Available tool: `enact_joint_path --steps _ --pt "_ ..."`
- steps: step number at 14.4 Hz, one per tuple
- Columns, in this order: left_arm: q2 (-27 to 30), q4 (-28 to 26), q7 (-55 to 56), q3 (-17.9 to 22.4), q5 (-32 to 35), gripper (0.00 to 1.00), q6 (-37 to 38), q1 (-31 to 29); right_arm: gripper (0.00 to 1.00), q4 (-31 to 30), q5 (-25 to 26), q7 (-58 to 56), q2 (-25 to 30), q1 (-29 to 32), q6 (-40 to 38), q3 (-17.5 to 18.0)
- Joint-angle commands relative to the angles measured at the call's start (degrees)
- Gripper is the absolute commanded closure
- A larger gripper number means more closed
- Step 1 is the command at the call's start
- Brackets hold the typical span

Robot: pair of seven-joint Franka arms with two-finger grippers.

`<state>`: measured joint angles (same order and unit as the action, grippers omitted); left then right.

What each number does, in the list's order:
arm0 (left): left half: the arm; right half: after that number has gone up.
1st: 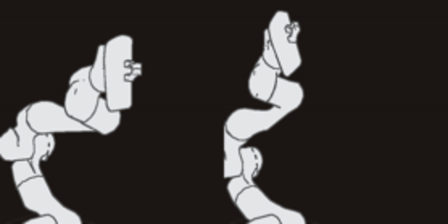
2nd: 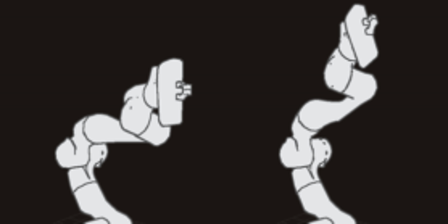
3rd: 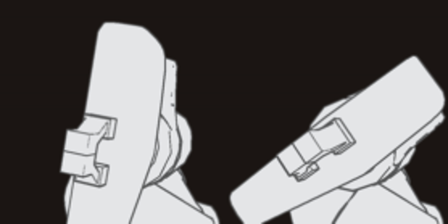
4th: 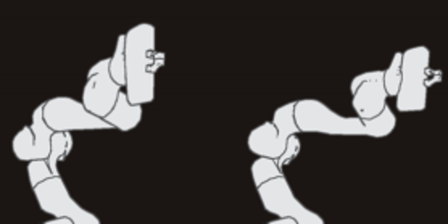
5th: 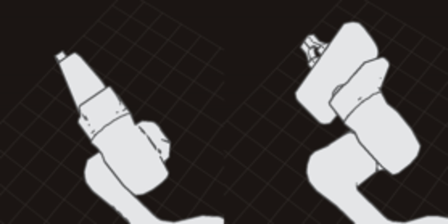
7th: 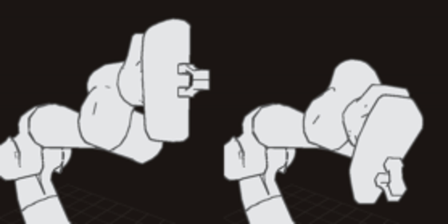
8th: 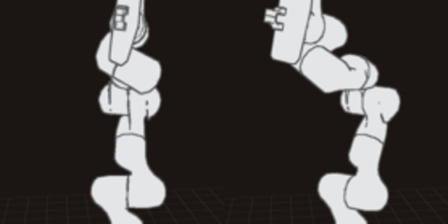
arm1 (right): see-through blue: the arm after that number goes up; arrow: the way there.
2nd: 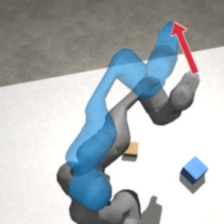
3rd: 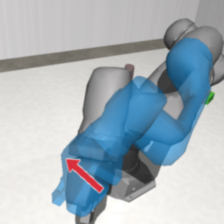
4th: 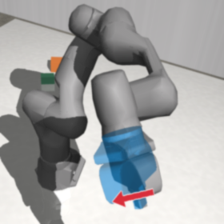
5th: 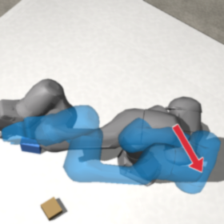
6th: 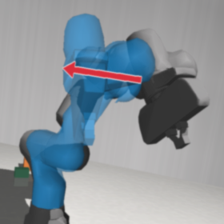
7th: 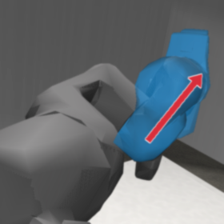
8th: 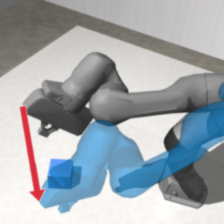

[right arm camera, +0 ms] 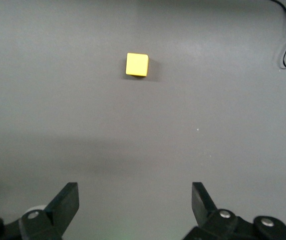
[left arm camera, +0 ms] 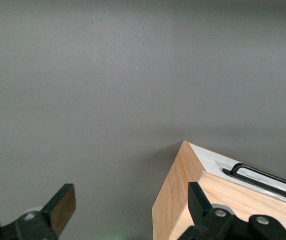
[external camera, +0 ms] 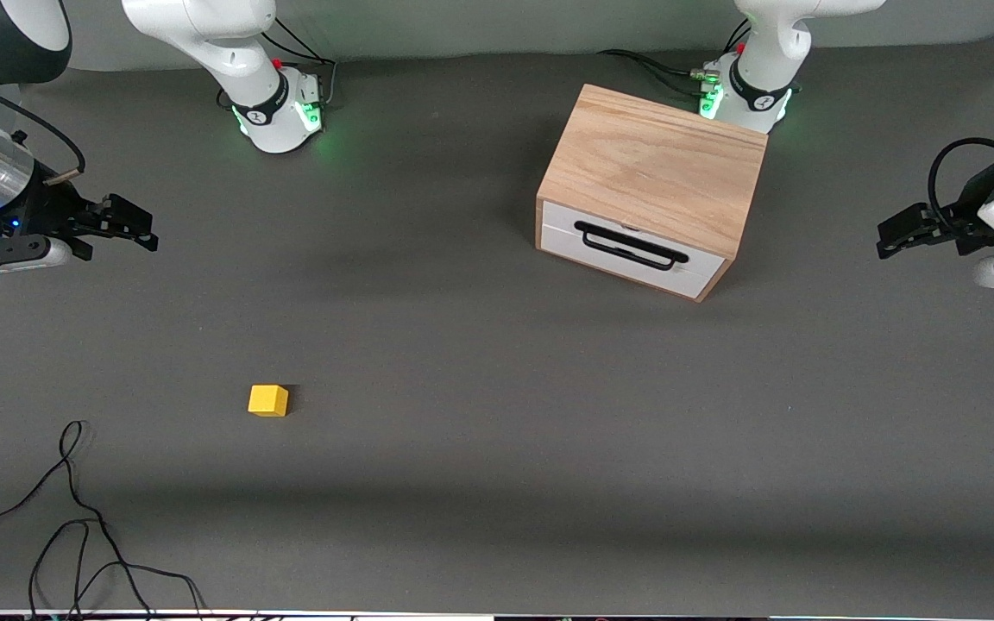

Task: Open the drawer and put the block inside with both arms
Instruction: 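Move the left gripper down to the black drawer handle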

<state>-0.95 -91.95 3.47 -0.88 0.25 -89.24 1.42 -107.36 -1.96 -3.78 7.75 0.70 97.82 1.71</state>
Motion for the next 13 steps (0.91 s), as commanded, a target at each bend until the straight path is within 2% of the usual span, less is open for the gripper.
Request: enact_joint_path --steps 1,10,13 --pt "1.12 -0.78 -1.01 0.17 -0.34 0.0 0.64 0.42 0.0 0.57 1.44 1.49 -0.28 0.62 -0.79 0.93" --pt "0.77 -0.78 0.73 -0.09 -0.69 0.0 0.47 0.86 0.0 2.6 1.17 1.4 -3.0 0.88 -0.18 0.4" --pt "1.12 -0.6 15.1 -3.85 -0.78 0.0 3.01 2.27 0.0 3.12 1.35 1.58 -4.05 0.71 1.49 0.4"
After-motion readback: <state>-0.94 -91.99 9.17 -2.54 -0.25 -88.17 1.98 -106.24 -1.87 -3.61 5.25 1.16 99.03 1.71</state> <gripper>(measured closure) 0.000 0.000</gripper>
